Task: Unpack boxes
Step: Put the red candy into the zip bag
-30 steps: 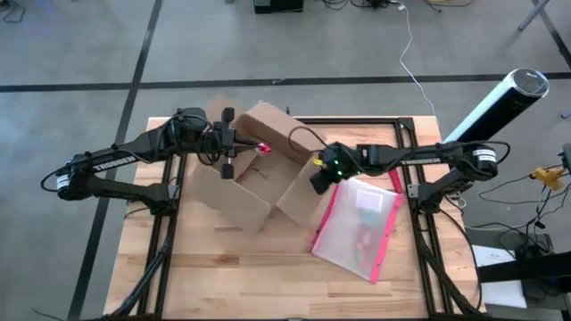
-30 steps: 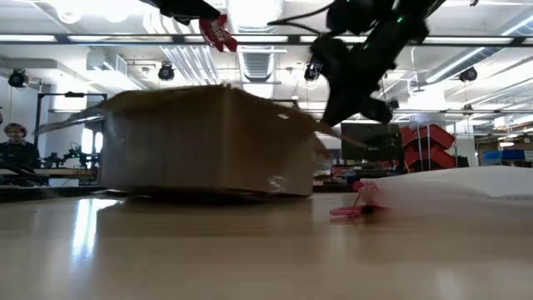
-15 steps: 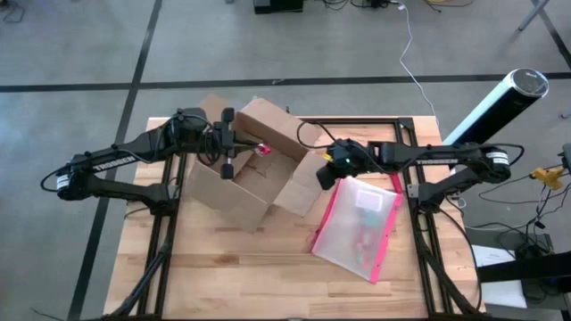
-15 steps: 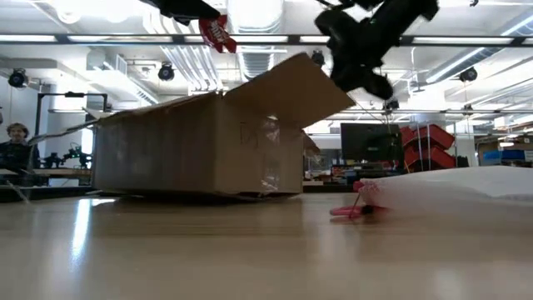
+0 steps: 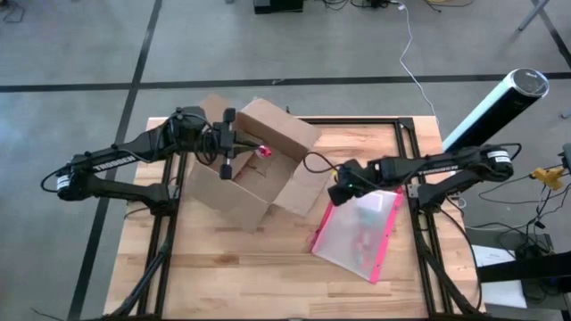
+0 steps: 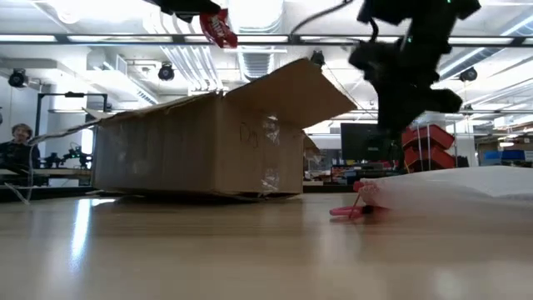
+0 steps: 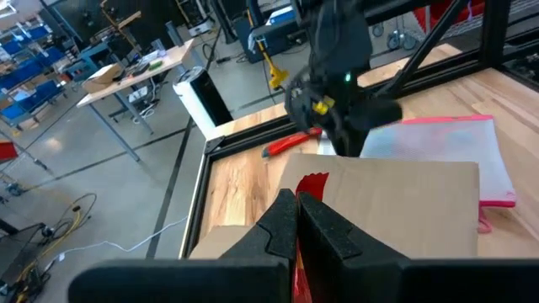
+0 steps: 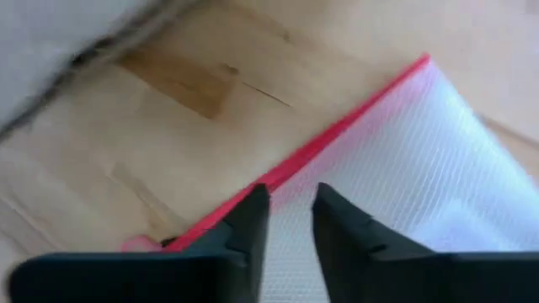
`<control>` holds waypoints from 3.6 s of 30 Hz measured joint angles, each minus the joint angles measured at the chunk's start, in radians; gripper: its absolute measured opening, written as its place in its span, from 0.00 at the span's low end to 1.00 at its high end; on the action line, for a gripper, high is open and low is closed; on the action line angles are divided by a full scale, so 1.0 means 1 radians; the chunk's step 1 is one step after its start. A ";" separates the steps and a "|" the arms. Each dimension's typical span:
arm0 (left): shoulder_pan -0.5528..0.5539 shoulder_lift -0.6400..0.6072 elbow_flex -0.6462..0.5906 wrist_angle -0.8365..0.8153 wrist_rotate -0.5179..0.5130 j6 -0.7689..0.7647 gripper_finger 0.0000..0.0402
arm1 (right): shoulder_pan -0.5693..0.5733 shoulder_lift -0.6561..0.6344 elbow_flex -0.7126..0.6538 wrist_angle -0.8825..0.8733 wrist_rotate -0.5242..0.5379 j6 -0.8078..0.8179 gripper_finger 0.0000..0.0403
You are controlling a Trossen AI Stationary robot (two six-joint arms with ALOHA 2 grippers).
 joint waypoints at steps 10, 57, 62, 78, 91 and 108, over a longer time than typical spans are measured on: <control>0.001 0.000 0.000 0.002 0.009 0.003 0.00 | 0.000 0.134 -0.057 -0.002 -0.046 -0.052 0.65; 0.001 0.014 0.000 -0.020 0.026 -0.005 0.00 | -0.081 0.234 -0.035 0.122 0.022 0.019 0.55; 0.002 0.014 0.000 -0.025 0.026 -0.005 0.00 | -0.127 0.234 -0.034 0.120 0.078 0.049 0.74; 0.008 0.014 0.000 -0.026 0.025 0.000 0.00 | -0.198 0.331 -0.034 0.131 -0.008 0.003 0.66; 0.020 0.014 0.000 -0.026 0.024 0.000 0.00 | -0.197 0.320 -0.029 0.182 -0.033 -0.115 0.17; 0.028 0.014 0.000 -0.064 0.028 0.036 0.00 | -0.197 0.256 -0.029 0.269 -0.098 -0.139 0.00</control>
